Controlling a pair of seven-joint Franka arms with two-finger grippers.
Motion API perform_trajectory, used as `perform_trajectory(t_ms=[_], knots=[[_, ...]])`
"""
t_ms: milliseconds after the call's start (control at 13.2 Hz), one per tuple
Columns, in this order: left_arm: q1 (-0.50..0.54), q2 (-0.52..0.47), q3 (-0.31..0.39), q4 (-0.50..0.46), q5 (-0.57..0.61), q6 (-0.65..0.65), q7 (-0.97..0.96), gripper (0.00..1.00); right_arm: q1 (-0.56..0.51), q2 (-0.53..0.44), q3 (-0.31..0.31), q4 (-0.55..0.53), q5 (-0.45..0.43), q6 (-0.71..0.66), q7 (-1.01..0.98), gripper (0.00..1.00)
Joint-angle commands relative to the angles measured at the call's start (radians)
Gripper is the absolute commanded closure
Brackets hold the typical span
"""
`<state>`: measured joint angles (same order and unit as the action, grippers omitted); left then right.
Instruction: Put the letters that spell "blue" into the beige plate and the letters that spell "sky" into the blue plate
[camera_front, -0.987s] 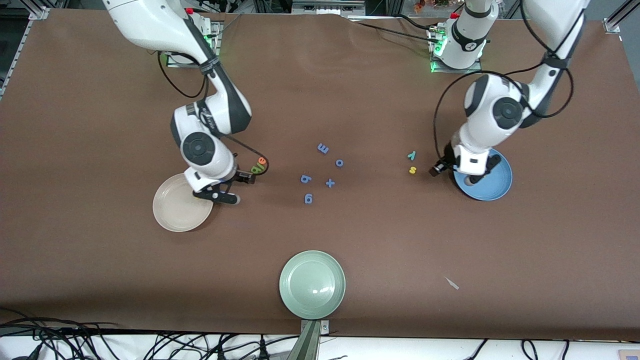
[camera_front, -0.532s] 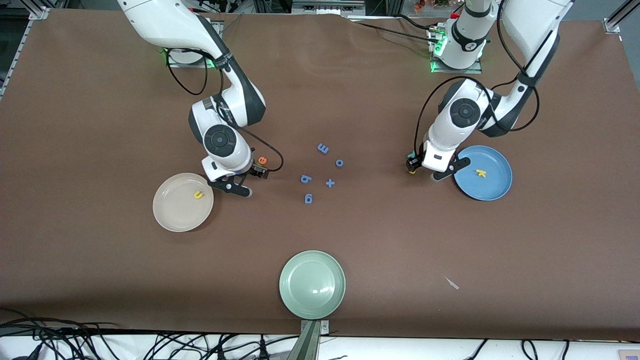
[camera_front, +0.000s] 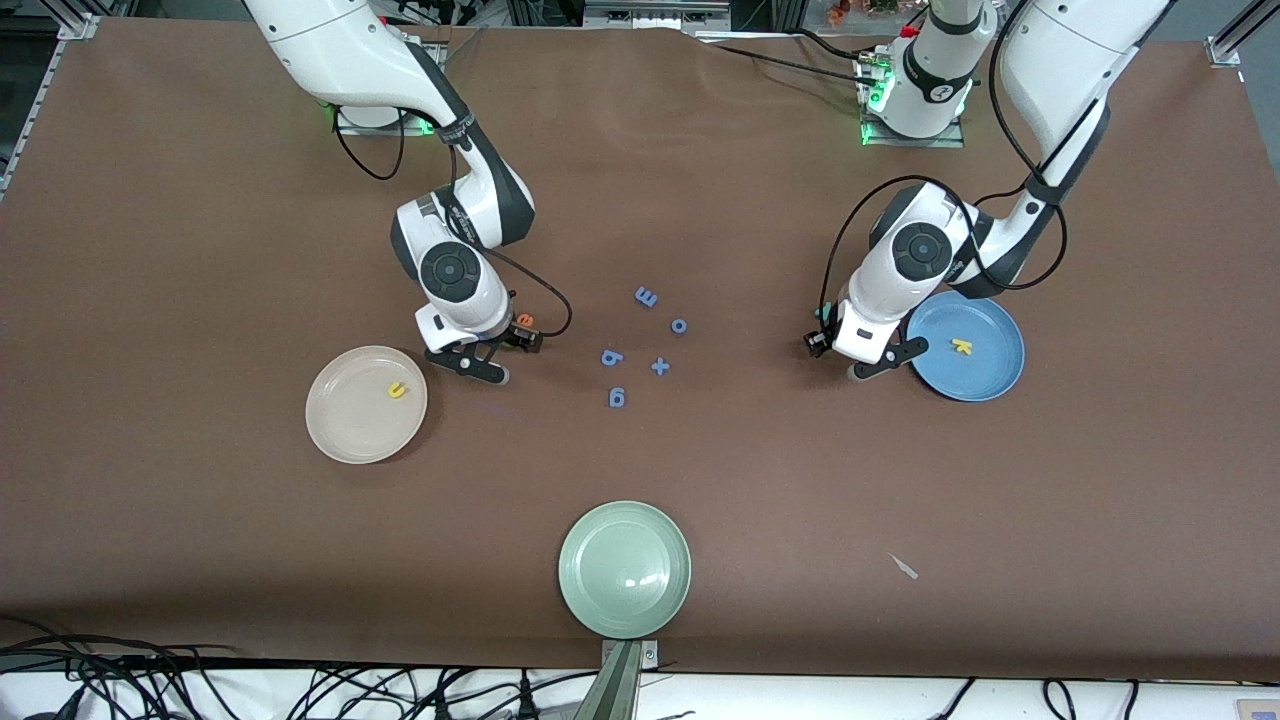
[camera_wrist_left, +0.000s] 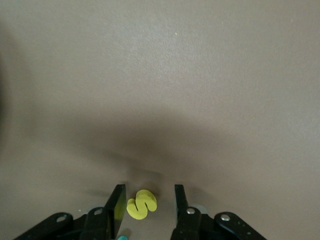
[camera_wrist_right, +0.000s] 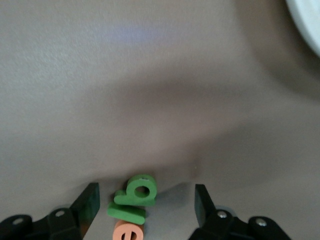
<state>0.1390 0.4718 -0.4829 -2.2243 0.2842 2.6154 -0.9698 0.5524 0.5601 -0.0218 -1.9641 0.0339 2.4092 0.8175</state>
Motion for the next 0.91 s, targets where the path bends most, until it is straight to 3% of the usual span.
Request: perform_trajectory(t_ms=[0, 380, 684, 835], knots=[[-0.006, 0.019, 0.004, 0.020, 0.056, -0.011, 0.013, 0.53, 0.009, -0.006, 0.002, -0.015, 0.009, 0.018, 0.017, 0.16], [-0.007, 0.022, 0.004, 0.020, 0.058, -0.028, 0.011, 0.55, 0.012, -0.006, 0.002, -0.022, 0.009, 0.030, 0.017, 0.47], [-0.013, 0.025, 0.004, 0.020, 0.058, -0.028, 0.003, 0.83, 0.012, -0.003, 0.002, -0.036, 0.009, 0.054, 0.017, 0.55], [-0.012, 0.022, 0.004, 0.020, 0.058, -0.029, 0.002, 0.88, 0.012, -0.005, 0.002, -0.036, 0.009, 0.053, 0.009, 0.64]])
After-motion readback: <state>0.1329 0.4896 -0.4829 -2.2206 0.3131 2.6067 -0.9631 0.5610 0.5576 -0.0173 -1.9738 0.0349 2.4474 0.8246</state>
